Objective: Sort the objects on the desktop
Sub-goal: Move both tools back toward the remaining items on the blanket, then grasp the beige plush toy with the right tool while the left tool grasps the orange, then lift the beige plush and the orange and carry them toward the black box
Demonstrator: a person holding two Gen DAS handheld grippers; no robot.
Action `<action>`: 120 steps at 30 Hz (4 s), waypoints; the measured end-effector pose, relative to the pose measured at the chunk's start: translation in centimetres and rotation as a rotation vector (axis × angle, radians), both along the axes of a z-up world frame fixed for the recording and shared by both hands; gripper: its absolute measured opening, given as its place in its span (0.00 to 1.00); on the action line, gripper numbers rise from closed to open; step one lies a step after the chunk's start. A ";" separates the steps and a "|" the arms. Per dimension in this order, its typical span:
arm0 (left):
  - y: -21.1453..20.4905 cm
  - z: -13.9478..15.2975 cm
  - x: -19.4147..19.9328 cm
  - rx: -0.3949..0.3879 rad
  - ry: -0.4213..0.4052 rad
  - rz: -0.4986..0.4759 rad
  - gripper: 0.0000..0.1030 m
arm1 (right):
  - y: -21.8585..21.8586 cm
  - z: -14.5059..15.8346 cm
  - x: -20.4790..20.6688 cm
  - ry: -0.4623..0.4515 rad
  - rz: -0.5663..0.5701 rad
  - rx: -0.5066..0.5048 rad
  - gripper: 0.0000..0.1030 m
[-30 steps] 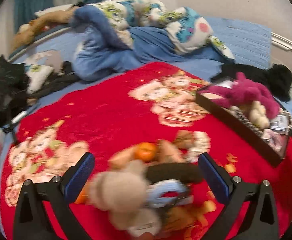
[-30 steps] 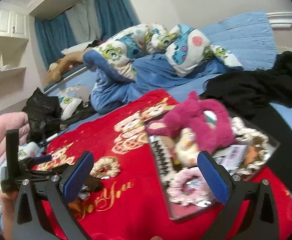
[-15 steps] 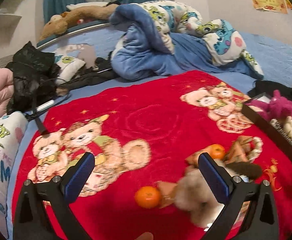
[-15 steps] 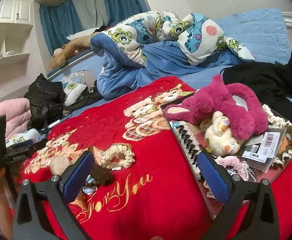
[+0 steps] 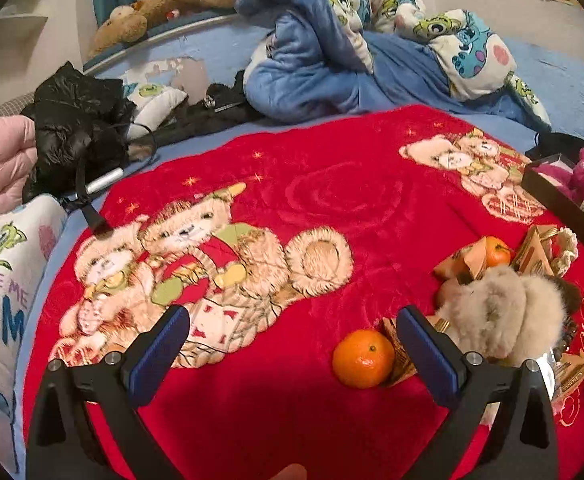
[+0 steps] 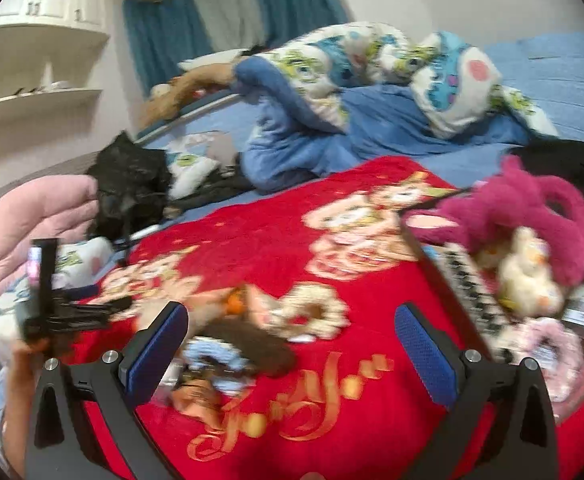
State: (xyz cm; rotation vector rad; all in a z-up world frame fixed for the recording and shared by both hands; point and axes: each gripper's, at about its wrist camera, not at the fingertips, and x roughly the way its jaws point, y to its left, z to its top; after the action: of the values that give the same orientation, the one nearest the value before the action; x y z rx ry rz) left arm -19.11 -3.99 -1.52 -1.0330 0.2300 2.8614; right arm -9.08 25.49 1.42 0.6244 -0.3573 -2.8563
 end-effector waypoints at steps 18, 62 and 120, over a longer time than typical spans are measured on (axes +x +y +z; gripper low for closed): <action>0.2 -2.9 -1.1 0.014 -0.083 -0.008 1.00 | -13.6 1.7 -7.9 0.001 0.378 0.170 1.00; 1.2 -5.4 -2.3 0.001 -0.199 -0.015 0.93 | -15.8 -4.8 -9.3 -0.153 0.380 0.220 0.35; 4.8 -0.9 2.6 -0.063 0.010 -0.136 0.34 | -11.8 -1.1 -5.0 -0.065 0.327 0.008 0.30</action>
State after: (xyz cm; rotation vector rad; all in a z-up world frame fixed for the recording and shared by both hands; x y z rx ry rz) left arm -16.47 0.77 -2.47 -0.9731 0.3783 2.7539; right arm -14.08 13.68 0.37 0.7059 -0.2285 -2.5321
